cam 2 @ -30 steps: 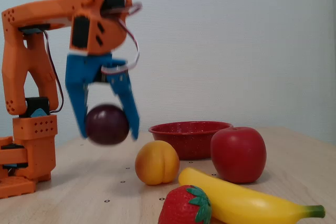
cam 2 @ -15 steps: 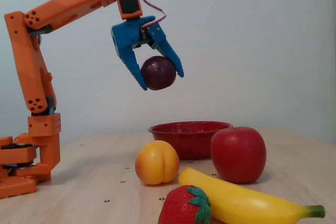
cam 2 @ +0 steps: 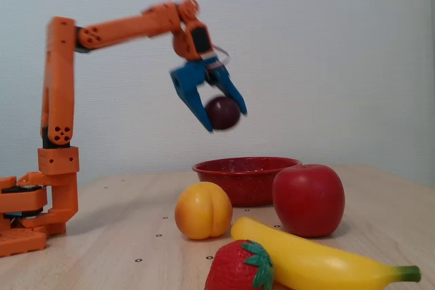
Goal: Put the plum in the red bowl.
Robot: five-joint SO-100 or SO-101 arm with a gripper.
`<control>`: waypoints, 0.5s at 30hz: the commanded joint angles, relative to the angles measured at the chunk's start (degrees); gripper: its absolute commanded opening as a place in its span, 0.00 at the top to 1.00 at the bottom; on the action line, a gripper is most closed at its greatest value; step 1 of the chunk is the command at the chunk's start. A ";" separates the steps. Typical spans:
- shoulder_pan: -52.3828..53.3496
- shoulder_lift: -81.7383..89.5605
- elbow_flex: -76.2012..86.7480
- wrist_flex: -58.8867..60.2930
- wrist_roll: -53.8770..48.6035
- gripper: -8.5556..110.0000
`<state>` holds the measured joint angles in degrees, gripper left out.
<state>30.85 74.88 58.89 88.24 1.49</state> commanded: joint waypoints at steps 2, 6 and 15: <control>0.44 -3.08 -7.47 -3.69 -0.62 0.63; -0.70 -10.90 -11.43 -6.24 0.26 0.60; -2.72 -17.93 -15.82 -9.76 0.79 0.61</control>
<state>30.23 53.26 48.16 80.60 1.23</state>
